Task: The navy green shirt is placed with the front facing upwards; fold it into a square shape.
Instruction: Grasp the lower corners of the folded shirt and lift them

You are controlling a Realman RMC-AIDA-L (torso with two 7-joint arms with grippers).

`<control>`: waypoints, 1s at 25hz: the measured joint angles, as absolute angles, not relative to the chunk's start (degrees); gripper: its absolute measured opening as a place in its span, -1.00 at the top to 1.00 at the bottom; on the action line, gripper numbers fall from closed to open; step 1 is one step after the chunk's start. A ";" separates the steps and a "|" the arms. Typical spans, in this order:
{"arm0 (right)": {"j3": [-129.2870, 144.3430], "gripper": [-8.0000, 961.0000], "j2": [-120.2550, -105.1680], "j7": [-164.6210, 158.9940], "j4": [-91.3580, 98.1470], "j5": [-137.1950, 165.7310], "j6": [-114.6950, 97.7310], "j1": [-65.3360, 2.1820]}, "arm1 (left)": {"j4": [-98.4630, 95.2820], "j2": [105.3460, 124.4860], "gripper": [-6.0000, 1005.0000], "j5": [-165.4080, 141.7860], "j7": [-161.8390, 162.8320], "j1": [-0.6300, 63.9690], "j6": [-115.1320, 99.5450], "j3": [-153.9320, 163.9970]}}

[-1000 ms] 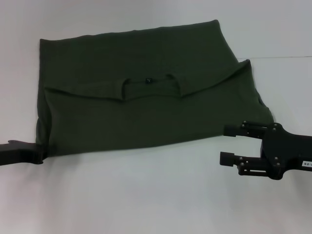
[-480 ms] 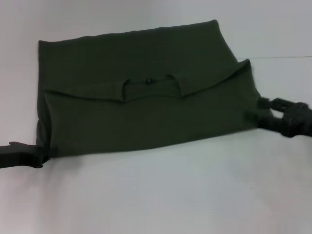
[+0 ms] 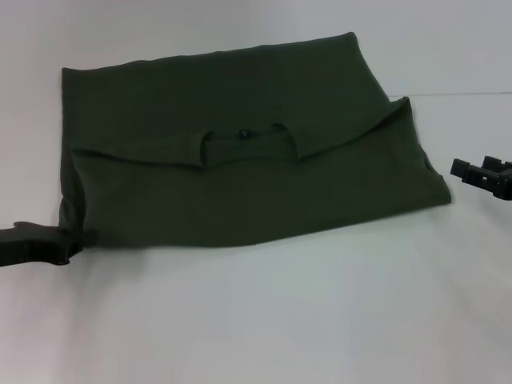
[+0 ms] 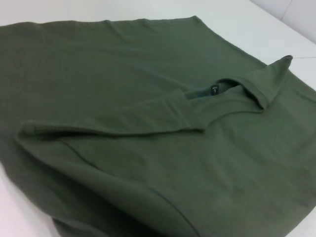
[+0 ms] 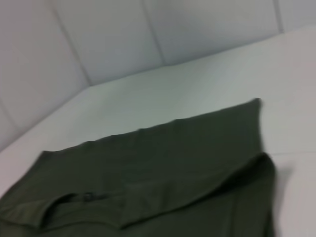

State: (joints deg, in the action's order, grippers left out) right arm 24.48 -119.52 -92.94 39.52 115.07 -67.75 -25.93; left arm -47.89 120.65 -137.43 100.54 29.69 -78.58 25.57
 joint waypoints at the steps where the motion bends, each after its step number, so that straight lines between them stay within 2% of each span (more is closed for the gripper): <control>1: 24.54 -0.67 -119.51 -93.03 39.16 115.08 -66.93 -26.05 | -47.85 120.66 0.96 -137.39 100.51 29.78 -78.66 25.59; 25: 29.70 -0.67 -119.51 -92.04 36.23 115.13 -57.47 -27.96 | -47.46 120.86 0.96 -137.37 100.38 30.15 -78.22 26.28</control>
State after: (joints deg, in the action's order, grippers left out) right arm 29.70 -119.51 -92.04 36.23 115.13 -57.47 -27.96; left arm -47.46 120.86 -137.37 100.38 30.15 -78.22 26.28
